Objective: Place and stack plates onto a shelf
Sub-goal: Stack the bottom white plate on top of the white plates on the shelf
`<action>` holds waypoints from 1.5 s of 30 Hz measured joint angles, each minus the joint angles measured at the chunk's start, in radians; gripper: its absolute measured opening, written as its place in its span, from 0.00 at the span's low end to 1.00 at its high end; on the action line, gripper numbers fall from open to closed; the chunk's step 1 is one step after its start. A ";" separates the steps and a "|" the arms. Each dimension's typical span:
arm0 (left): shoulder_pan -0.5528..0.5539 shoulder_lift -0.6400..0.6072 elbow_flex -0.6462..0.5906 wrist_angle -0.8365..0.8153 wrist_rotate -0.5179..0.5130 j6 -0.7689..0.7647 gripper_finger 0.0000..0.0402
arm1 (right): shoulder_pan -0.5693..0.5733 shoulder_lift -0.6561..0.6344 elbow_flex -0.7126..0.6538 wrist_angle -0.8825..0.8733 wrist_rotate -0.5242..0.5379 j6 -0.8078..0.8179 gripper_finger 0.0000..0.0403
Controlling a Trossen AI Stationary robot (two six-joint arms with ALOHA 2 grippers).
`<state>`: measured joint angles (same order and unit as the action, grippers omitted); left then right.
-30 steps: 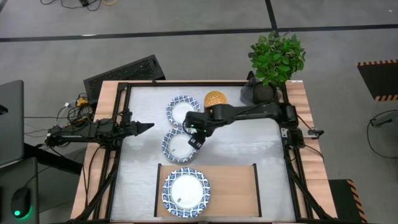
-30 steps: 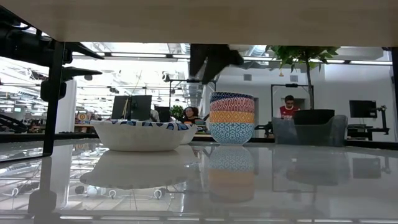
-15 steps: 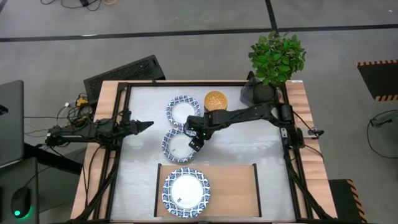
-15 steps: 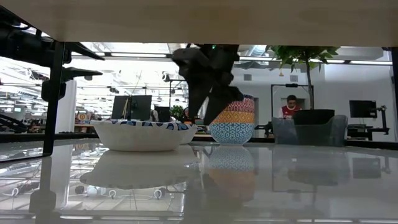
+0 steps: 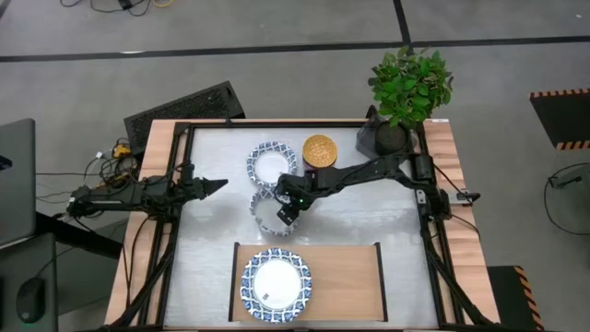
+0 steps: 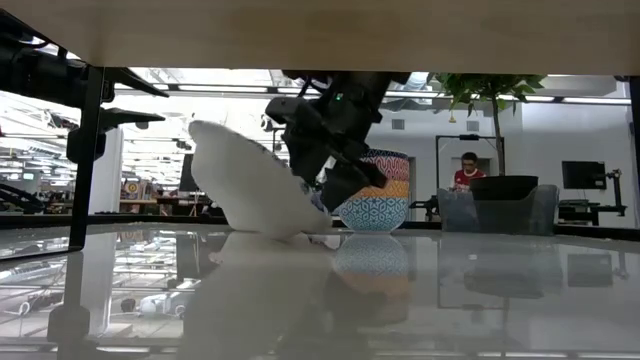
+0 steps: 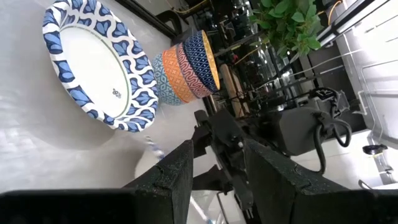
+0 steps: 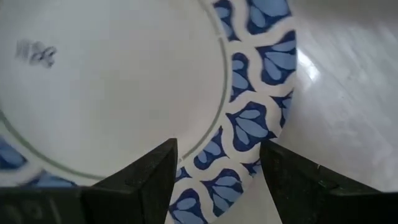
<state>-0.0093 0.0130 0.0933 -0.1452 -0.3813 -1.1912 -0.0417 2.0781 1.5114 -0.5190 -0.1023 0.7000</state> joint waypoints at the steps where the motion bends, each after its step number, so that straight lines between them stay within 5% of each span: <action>1: 0.000 0.000 0.000 0.000 0.000 0.000 0.32 | -0.001 0.000 0.000 0.001 -0.001 0.012 0.64; 27: 0.000 0.000 0.000 0.000 -0.039 -0.010 0.32 | 0.012 -0.078 -0.001 -0.016 0.087 -0.054 0.64; 45: 0.000 0.000 0.000 0.000 -0.047 -0.010 0.32 | 0.030 -0.077 -0.145 0.179 0.034 0.002 0.62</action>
<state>-0.0095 0.0131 0.0933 -0.1455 -0.4286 -1.2011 -0.0115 2.0010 1.3663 -0.3398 -0.0682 0.7025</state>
